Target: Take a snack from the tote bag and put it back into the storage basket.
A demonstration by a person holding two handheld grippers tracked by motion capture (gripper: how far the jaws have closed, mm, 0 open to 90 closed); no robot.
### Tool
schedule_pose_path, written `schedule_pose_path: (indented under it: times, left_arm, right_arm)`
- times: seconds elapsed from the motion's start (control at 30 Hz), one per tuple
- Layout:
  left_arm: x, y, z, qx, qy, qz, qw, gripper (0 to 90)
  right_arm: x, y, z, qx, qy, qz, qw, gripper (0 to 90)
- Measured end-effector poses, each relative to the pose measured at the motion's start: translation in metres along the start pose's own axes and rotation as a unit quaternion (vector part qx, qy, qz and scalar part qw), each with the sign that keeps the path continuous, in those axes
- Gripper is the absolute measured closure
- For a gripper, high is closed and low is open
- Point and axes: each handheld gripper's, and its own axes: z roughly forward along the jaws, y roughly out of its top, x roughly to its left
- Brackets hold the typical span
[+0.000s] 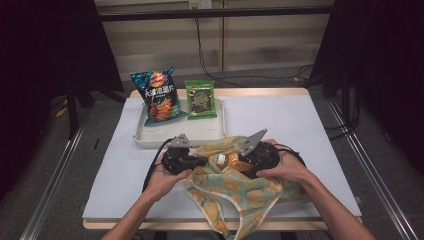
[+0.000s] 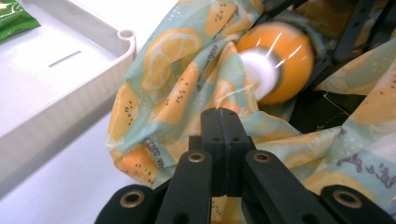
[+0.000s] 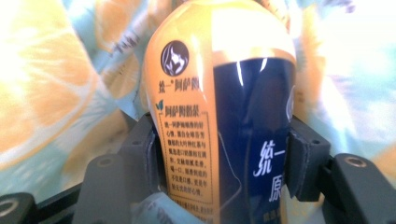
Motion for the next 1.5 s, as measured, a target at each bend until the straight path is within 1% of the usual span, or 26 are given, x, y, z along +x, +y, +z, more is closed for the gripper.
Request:
schedule_pose_path:
  times: [0.07, 0.1, 0.13, 0.17, 0.2, 0.27, 0.43, 0.5, 0.57, 0.6, 0.7, 0.77, 0.83, 0.87, 0.97, 1.0, 1.1, 1.17, 1.27, 1.3, 1.4, 1.5]
  left_arm:
    - [0.0, -0.001, 0.003, -0.001, -0.002, -0.003, 1.0, 90.0]
    - [0.0, -0.002, 0.003, 0.004, -0.002, 0.001, 1.0, 90.0]
    - [-0.001, -0.003, 0.005, 0.001, -0.008, 0.002, 1.0, 90.0]
    - [-0.001, -0.003, 0.006, 0.005, -0.009, 0.004, 0.9999, 90.0]
    - [-0.002, -0.003, 0.007, 0.003, -0.014, 0.002, 0.9999, 90.0]
    - [-0.002, -0.003, 0.007, 0.002, -0.015, 0.002, 0.9999, 90.0]
    - [-0.003, -0.003, 0.008, 0.0, -0.016, 0.003, 0.9999, 90.0]
    - [-0.004, -0.004, 0.009, -0.001, -0.019, 0.0, 0.9998, 90.0]
    - [-0.004, -0.004, 0.008, 0.004, -0.015, 0.003, 0.9999, 90.0]
    - [-0.003, -0.004, 0.009, 0.002, -0.017, 0.002, 0.9998, 90.0]
    - [-0.004, -0.005, 0.009, -0.002, -0.021, 0.003, 0.9998, 90.0]
    - [-0.004, -0.005, 0.009, -0.002, -0.021, 0.005, 0.9998, 90.0]
    - [-0.005, -0.005, 0.009, -0.005, -0.026, 0.004, 0.9996, 90.0]
    - [-0.005, -0.004, 0.009, -0.004, -0.025, 0.005, 0.9997, 90.0]
    - [-0.006, -0.003, 0.011, -0.01, -0.03, 0.003, 0.9995, 90.0]
    - [-0.006, -0.003, 0.011, -0.012, -0.031, 0.004, 0.9994, 90.0]
    - [-0.008, -0.002, 0.011, -0.014, -0.032, 0.009, 0.9993, 89.7]
    - [-0.009, -0.002, 0.011, -0.019, -0.036, 0.008, 0.9991, 88.7]
    - [-0.01, -0.002, 0.01, -0.023, -0.039, 0.017, 0.9988, 86.5]
    - [-0.011, -0.002, 0.009, -0.029, -0.041, 0.019, 0.9985, 85.1]
    - [-0.013, -0.001, 0.006, -0.036, -0.044, 0.021, 0.9982, 80.4]
    - [-0.014, 0.0, 0.004, -0.039, -0.045, 0.027, 0.9978, 76.4]
  right_arm:
    - [0.0, -0.002, -0.005, -0.015, 0.0, 0.004, 0.9999, 39.2]
    - [0.0, -0.003, -0.009, -0.025, -0.003, 0.008, 0.9997, 39.1]
    - [0.0, -0.003, -0.011, -0.032, -0.003, 0.01, 0.9994, 39.1]
    - [-0.001, -0.003, -0.014, -0.041, -0.003, 0.014, 0.9991, 39.1]
    - [-0.001, -0.004, -0.017, -0.051, -0.004, 0.017, 0.9986, 39.1]
    - [-0.004, -0.005, -0.022, -0.074, -0.01, 0.026, 0.9969, 39.1]
    - [-0.007, -0.001, -0.023, -0.099, -0.004, 0.037, 0.9944, 39.0]
    - [-0.007, 0.0, -0.021, -0.104, -0.001, 0.038, 0.9938, 39.0]
    - [-0.007, 0.001, -0.018, -0.108, 0.001, 0.038, 0.9934, 39.0]
    - [-0.008, 0.0, -0.017, -0.115, 0.002, 0.039, 0.9926, 38.9]
    - [-0.01, -0.003, -0.016, -0.121, 0.003, 0.046, 0.9916, 38.9]
    - [-0.01, -0.006, -0.018, -0.12, 0.001, 0.048, 0.9916, 38.8]
    - [-0.009, -0.01, -0.02, -0.117, 0.0, 0.05, 0.9919, 38.6]
    - [-0.009, -0.012, -0.021, -0.117, 0.001, 0.054, 0.9917, 38.5]
    - [-0.009, -0.019, -0.022, -0.121, 0.0, 0.064, 0.9906, 38.3]
    - [-0.009, -0.021, -0.022, -0.124, 0.0, 0.063, 0.9902, 38.2]
    - [-0.008, -0.022, -0.023, -0.124, -0.002, 0.063, 0.9903, 37.8]
    - [-0.007, -0.022, -0.022, -0.125, -0.005, 0.063, 0.9901, 37.5]
    - [-0.006, -0.023, -0.022, -0.129, -0.009, 0.065, 0.9895, 36.4]
    - [-0.005, -0.023, -0.023, -0.132, -0.01, 0.065, 0.989, 35.3]
    - [-0.003, -0.023, -0.028, -0.148, -0.017, 0.076, 0.986, 31.2]
    - [-0.001, -0.024, -0.033, -0.158, -0.024, 0.08, 0.9839, 28.6]
